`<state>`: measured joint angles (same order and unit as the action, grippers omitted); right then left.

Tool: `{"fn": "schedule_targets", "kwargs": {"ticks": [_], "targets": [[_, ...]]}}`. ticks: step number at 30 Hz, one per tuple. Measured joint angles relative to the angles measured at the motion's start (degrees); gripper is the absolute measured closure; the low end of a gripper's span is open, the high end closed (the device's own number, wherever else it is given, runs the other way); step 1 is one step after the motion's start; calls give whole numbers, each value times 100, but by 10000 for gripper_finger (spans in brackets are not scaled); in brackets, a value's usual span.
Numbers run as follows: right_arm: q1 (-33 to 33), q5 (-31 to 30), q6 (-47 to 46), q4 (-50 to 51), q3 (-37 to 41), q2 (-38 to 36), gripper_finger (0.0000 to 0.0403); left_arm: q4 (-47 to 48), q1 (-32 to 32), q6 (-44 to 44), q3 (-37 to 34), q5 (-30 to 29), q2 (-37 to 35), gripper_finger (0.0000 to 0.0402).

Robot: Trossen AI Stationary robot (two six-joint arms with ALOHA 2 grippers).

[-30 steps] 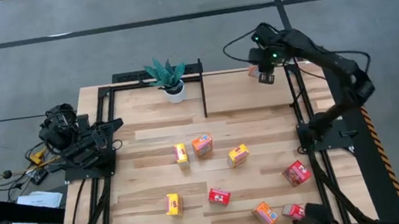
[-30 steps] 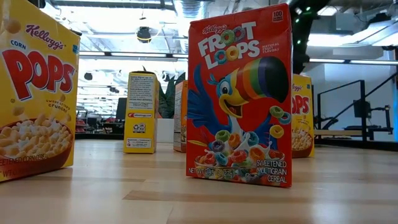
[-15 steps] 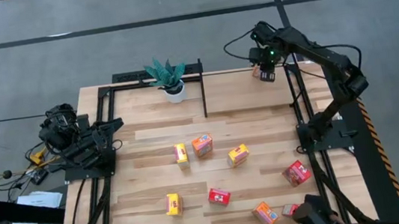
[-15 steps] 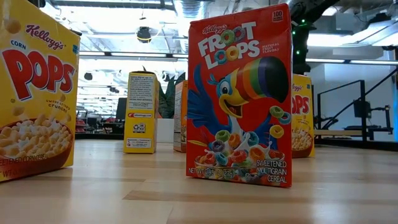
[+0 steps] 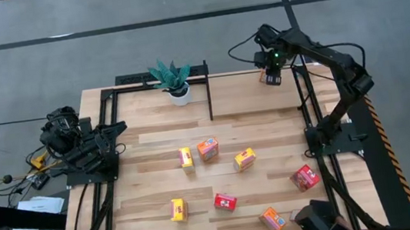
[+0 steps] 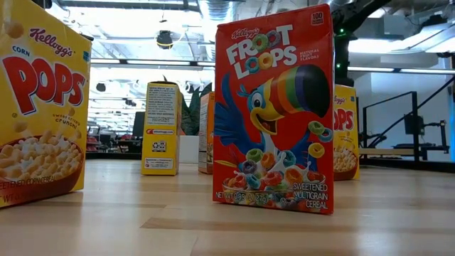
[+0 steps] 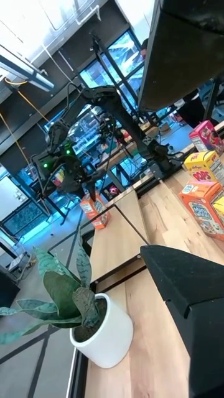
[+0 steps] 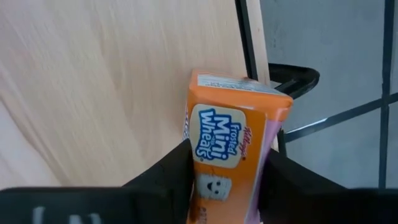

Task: Stack cereal on shelf
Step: Put the top right orange cereal box on the shelf

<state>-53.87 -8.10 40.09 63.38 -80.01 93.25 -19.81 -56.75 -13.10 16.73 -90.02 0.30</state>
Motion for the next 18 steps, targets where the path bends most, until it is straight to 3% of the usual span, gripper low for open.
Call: {"fn": "schedule_targets", "kwargs": {"ticks": [10, 18], "targets": [[33, -403, -144, 4, 16, -23, 126, -7, 0, -22, 0, 42, 0, 42], [61, -430, -386, 4, 14, -322, 108, -11, 0, -47, 0, 90, 0, 42]]}}
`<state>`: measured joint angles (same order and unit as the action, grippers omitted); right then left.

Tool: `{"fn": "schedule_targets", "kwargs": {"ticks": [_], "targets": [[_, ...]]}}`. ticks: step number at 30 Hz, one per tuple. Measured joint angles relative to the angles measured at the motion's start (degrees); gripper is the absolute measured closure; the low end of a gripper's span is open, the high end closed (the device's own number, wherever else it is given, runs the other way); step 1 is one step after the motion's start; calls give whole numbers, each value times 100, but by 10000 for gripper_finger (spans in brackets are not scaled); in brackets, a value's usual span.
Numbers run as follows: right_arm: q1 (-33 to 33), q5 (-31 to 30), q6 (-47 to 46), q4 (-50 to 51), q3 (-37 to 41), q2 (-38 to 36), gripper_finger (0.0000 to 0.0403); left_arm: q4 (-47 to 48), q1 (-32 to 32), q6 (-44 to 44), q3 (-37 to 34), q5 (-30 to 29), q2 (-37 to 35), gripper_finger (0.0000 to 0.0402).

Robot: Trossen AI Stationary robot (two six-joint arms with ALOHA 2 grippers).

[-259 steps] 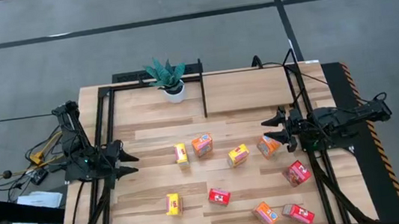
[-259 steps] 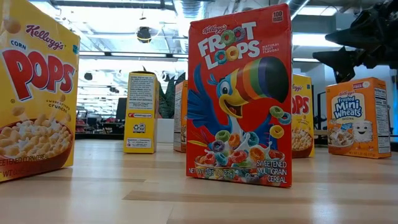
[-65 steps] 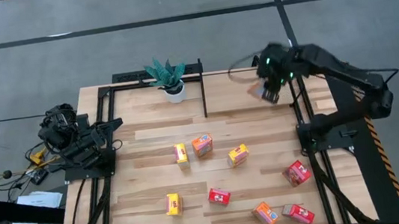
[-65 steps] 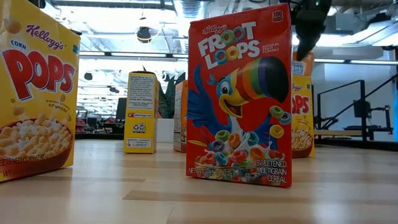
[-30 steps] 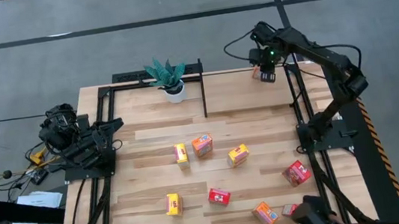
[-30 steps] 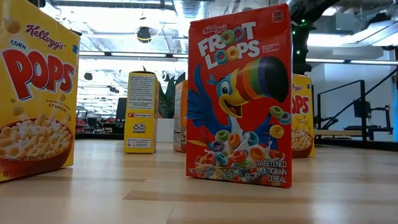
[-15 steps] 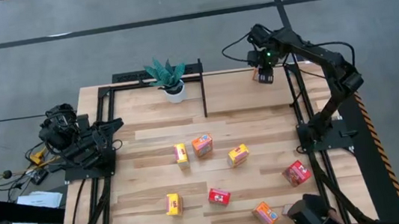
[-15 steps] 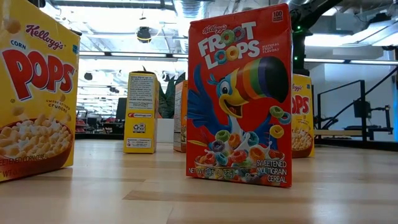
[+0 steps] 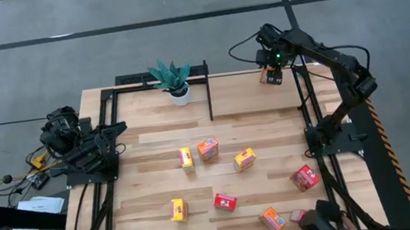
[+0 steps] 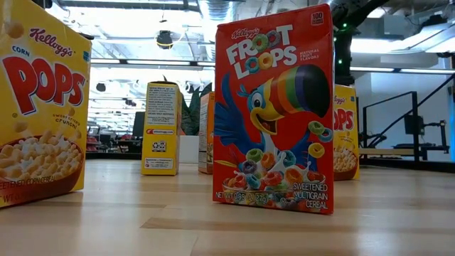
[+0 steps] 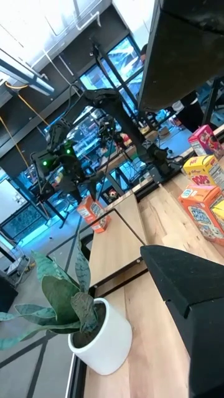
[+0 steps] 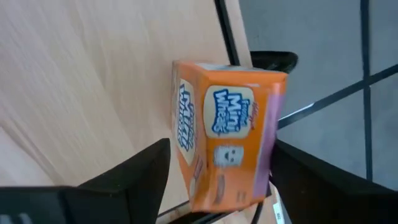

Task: Stack cereal on shelf
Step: Put the top right orange cereal box on the shelf

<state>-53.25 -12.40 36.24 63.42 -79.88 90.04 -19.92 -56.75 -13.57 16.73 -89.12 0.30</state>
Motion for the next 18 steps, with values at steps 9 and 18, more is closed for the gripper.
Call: {"fn": "schedule_targets", "kwargs": {"ticks": [9, 18], "targets": [[326, 14, -433, -158, -9, -867, 127, -7, 0, 0, 0, -13, 0, 42], [726, 282, -1802, 231, 26, -1007, 313, -4, 1, -72, 0, -86, 0, 42]]}}
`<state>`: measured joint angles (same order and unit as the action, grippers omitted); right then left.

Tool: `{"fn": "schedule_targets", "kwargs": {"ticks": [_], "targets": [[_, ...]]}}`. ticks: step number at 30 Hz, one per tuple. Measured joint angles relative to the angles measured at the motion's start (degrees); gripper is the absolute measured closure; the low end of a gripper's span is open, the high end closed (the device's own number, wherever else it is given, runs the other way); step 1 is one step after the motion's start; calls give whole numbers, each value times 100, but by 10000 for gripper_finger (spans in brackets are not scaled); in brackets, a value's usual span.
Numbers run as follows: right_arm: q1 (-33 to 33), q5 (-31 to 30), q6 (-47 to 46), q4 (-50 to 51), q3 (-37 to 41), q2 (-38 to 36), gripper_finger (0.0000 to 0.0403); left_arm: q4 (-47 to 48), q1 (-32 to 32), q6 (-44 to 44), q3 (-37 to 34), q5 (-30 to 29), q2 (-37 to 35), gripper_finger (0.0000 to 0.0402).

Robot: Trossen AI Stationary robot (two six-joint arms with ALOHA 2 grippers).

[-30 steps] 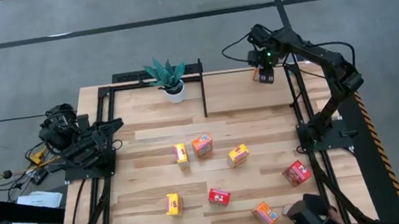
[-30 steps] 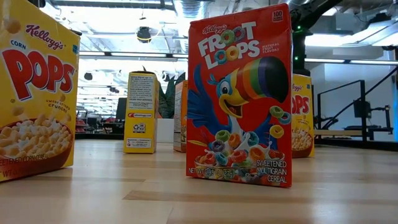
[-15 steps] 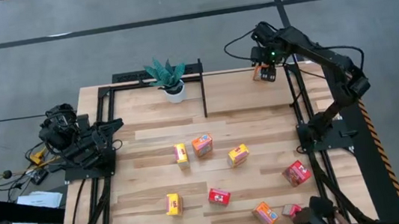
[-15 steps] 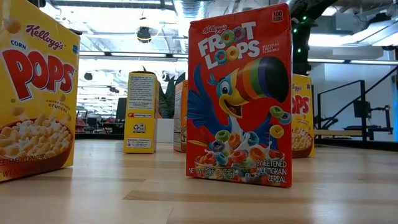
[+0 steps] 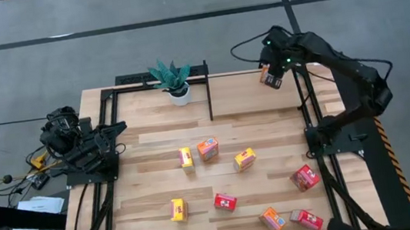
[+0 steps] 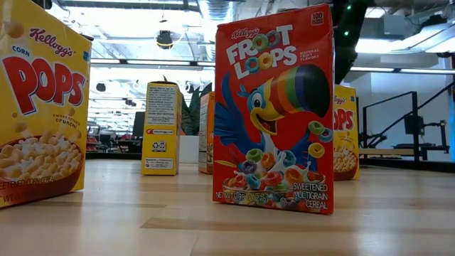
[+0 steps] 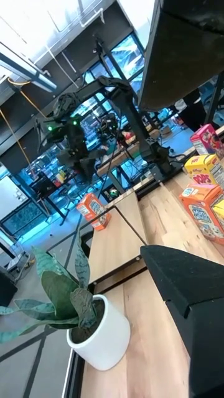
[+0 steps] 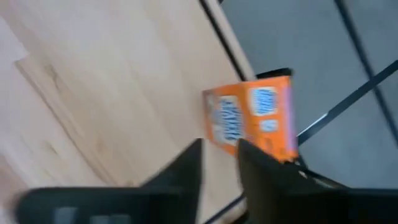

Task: Stack cereal on shelf
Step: Put the top right orange cereal box on the shelf

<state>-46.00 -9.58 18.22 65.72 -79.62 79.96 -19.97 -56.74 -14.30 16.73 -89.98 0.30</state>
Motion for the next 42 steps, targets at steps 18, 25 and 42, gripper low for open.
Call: {"fn": "schedule_targets", "kwargs": {"ticks": [18, 25, 42], "targets": [[148, -814, -924, 359, 20, 822, 382, 0, 0, -354, 0, -5, 0, 42], [83, -1296, -894, 491, 22, 809, 390, 6, -1, -355, 0, -3, 0, 42], [127, -1305, -1019, 478, 211, 817, 380, 6, -1, -399, 0, -3, 0, 42]]}}
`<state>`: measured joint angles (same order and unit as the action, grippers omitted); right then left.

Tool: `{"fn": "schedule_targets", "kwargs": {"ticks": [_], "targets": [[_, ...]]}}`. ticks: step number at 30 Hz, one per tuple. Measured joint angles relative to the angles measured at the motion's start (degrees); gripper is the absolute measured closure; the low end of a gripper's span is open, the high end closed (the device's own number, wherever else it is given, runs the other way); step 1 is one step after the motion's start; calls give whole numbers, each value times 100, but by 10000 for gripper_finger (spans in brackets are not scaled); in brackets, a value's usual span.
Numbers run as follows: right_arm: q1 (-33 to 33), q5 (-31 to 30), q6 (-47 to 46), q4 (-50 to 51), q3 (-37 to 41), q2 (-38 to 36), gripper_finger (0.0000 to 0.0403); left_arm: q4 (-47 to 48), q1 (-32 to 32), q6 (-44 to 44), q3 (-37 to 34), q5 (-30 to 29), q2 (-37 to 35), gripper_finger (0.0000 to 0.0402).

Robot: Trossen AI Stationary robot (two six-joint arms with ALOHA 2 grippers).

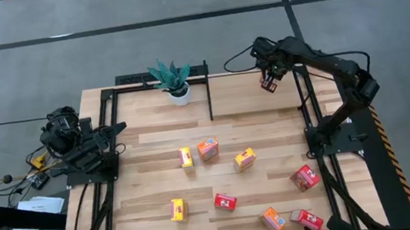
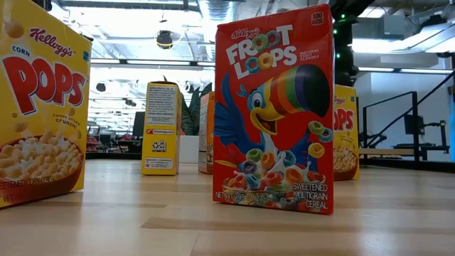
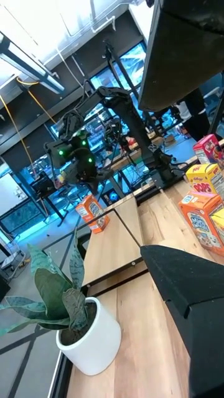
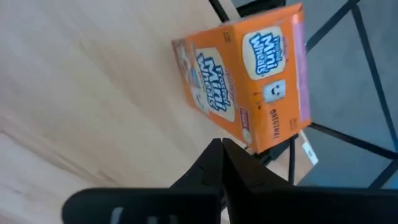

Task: Stack cereal on shelf
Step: Put the top right orange cereal box on the shelf

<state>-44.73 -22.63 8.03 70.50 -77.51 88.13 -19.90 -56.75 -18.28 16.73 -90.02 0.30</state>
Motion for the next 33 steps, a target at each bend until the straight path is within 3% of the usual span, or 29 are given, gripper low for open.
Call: {"fn": "schedule_targets", "kwargs": {"ticks": [8, 15, 25, 33], "targets": [[-3, -9, 81, -264, 301, 3, 391, -2, 1, 0, 0, 0, -2, 42], [-2, -575, 86, -329, 316, 3, 375, -4, 0, -31, 0, 0, 0, 42], [-4, -637, 101, -399, 316, 3, 390, 0, 2, -37, 0, 0, -1, 42], [-4, -1059, 99, -427, 316, 3, 369, 2, 0, -39, 0, 0, -2, 42]]}}
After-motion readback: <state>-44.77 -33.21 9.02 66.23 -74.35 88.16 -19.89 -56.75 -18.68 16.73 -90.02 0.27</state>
